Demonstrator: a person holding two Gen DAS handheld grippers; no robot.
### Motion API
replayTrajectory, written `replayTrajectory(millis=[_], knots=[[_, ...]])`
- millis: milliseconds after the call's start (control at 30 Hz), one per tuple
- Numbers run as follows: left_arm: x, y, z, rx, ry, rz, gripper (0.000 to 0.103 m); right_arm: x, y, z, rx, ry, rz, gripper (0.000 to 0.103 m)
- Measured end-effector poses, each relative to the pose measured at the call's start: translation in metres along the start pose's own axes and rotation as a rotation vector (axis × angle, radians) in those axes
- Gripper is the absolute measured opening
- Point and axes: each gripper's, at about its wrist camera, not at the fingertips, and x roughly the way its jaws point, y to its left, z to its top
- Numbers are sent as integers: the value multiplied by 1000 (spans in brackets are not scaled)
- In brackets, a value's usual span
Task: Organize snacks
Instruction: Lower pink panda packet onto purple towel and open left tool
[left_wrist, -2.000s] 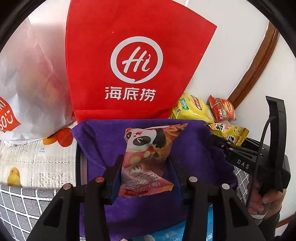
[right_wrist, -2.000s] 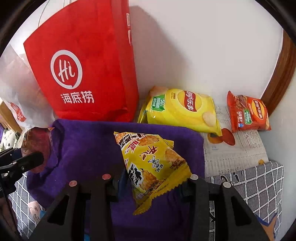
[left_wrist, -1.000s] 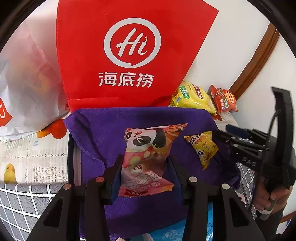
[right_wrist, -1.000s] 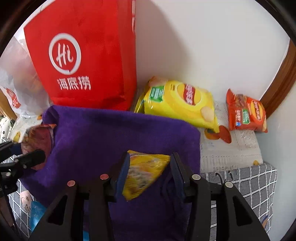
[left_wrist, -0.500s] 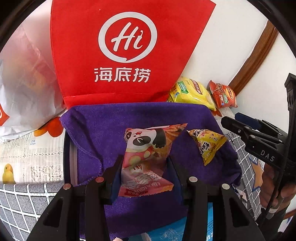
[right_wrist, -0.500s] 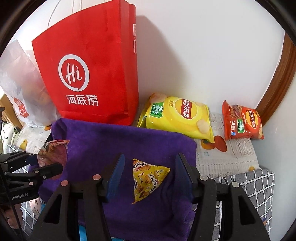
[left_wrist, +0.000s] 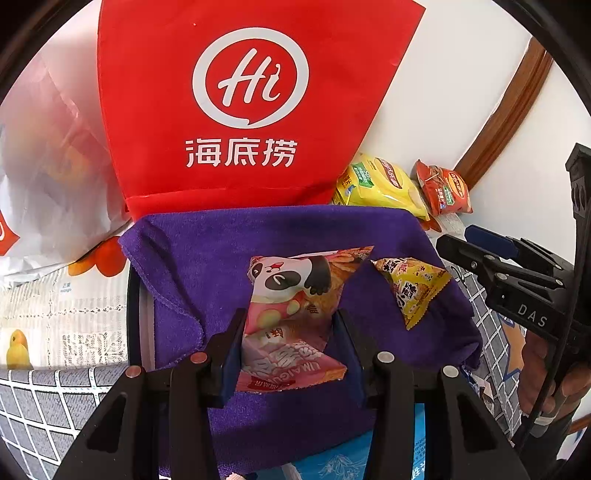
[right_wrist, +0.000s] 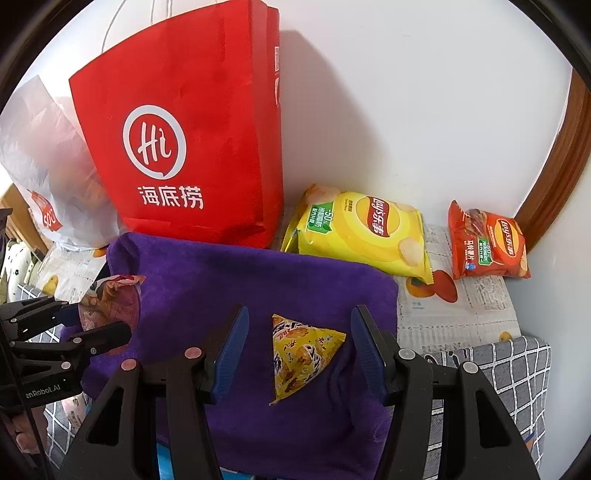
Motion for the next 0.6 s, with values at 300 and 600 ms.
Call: replayTrajectory(millis=[300, 600], knots=[[-7, 0, 0, 7, -17, -15, 50, 0, 1, 0, -1, 3, 4, 58], [-11, -3, 1, 14, -24, -16, 57, -3, 2, 0, 1, -4, 12, 58]])
